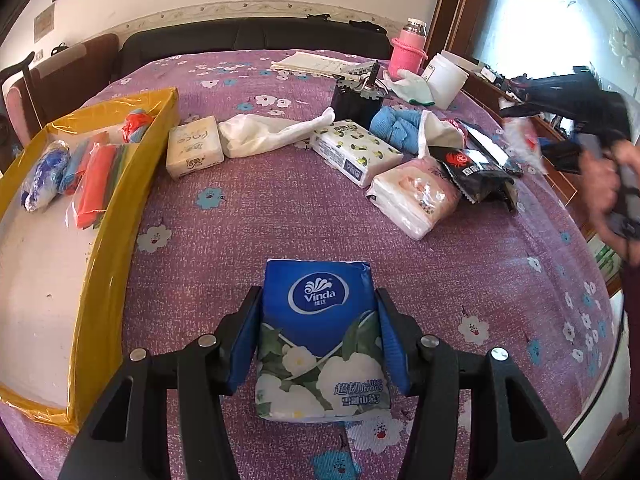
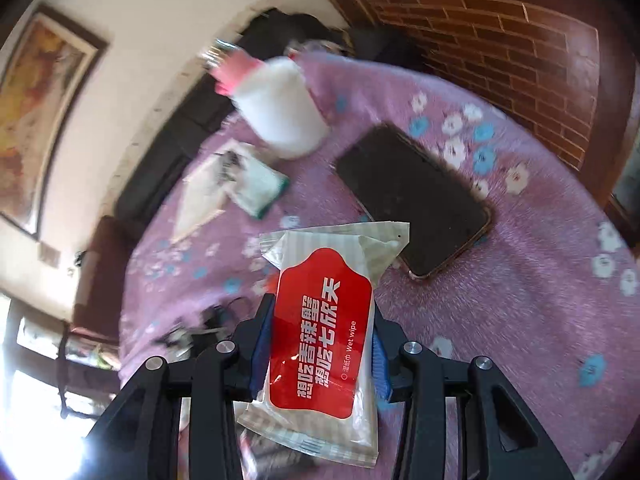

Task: Organize soft objects
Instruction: 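Grasp the red-labelled wet-wipe pack with the right tool, then place Vinda pack in tray with left tool while right places wet-wipe pack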

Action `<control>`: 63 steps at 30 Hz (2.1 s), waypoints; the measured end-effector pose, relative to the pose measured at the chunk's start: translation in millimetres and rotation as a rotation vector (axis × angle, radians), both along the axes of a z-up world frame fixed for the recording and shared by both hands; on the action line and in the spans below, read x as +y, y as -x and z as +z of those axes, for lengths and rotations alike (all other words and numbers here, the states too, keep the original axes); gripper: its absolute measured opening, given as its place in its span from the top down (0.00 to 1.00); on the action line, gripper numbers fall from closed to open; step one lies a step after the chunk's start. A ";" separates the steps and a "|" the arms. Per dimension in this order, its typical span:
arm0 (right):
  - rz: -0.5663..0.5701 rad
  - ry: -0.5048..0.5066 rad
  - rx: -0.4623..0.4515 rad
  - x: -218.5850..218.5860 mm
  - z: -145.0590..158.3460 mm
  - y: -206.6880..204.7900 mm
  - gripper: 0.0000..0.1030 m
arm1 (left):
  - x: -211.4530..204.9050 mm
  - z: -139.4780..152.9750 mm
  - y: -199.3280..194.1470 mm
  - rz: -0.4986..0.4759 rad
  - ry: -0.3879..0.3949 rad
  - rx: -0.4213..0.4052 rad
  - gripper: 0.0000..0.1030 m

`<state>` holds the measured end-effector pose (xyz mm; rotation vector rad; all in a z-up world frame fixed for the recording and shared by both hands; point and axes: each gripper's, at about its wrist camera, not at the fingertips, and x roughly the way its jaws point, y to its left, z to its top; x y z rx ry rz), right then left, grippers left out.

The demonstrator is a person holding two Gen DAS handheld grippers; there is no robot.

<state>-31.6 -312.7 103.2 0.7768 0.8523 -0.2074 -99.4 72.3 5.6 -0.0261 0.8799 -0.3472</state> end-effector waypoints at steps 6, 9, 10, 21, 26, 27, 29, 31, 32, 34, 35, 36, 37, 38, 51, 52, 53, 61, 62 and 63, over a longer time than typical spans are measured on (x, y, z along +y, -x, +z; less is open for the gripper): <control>0.144 0.056 -0.088 39.8 42.4 37.9 0.57 | 13.8 7.2 6.0 0.015 0.076 0.020 0.50; 0.237 0.105 -0.113 74.2 54.2 48.0 0.57 | 29.2 28.1 19.5 0.028 0.128 -0.017 0.50; 0.270 0.119 -0.121 83.8 56.9 53.9 0.57 | 34.2 34.2 23.0 0.033 0.140 -0.029 0.50; 0.631 0.176 -0.169 230.0 59.0 52.6 0.56 | 165.0 69.9 11.8 0.298 0.124 -0.048 0.50; 0.749 0.153 -0.144 292.0 44.3 39.9 0.56 | 217.5 51.5 -28.0 0.401 0.103 0.062 0.50; 0.769 0.153 -0.138 302.6 40.6 37.3 0.56 | 224.3 47.8 -36.7 0.415 0.104 0.085 0.50; 0.816 0.154 -0.123 327.5 31.7 32.4 0.56 | 235.4 40.8 -54.4 0.441 0.098 0.130 0.50; 0.860 0.156 -0.106 352.5 23.3 26.5 0.56 | 242.5 33.5 -74.6 0.469 0.081 0.184 0.50; 0.889 0.156 -0.094 368.0 18.0 23.7 0.56 | 245.4 30.4 -82.9 0.480 0.080 0.205 0.50; 0.930 0.149 -0.079 387.8 10.5 16.9 0.56 | 249.7 24.2 -100.8 0.491 0.088 0.238 0.50; 0.952 0.146 -0.070 398.1 6.7 15.0 0.56 | 251.9 21.7 -110.0 0.495 0.099 0.246 0.50; 0.975 0.145 -0.060 407.8 2.6 13.0 0.56 | 252.7 20.5 -116.3 0.499 0.107 0.252 0.50; 1.004 0.145 -0.047 420.7 -2.8 10.1 0.56 | 255.4 19.9 -123.5 0.501 0.121 0.247 0.50; 1.028 0.148 -0.032 432.2 -8.0 6.8 0.56 | 258.7 20.3 -130.2 0.501 0.139 0.229 0.47; 1.058 0.197 0.103 492.2 -68.2 -59.7 0.56 | 288.3 62.0 -66.0 0.504 0.253 -0.018 0.29; 1.052 0.208 0.100 496.7 -69.9 -61.8 0.55 | 289.5 63.9 -58.5 0.508 0.249 -0.035 0.28; 1.039 0.233 0.096 499.4 -71.6 -66.2 0.55 | 290.4 65.2 -51.8 0.513 0.249 -0.046 0.28; 1.023 0.232 -0.007 486.6 -49.5 -64.2 0.32 | 277.4 69.7 -12.7 0.518 0.238 -0.048 0.27; 1.018 0.234 -0.026 482.8 -44.7 -58.3 0.31 | 273.7 70.6 -6.8 0.513 0.229 -0.053 0.27; 1.015 0.230 -0.046 477.0 -38.7 -53.3 0.31 | 270.8 71.7 -2.1 0.514 0.222 -0.058 0.27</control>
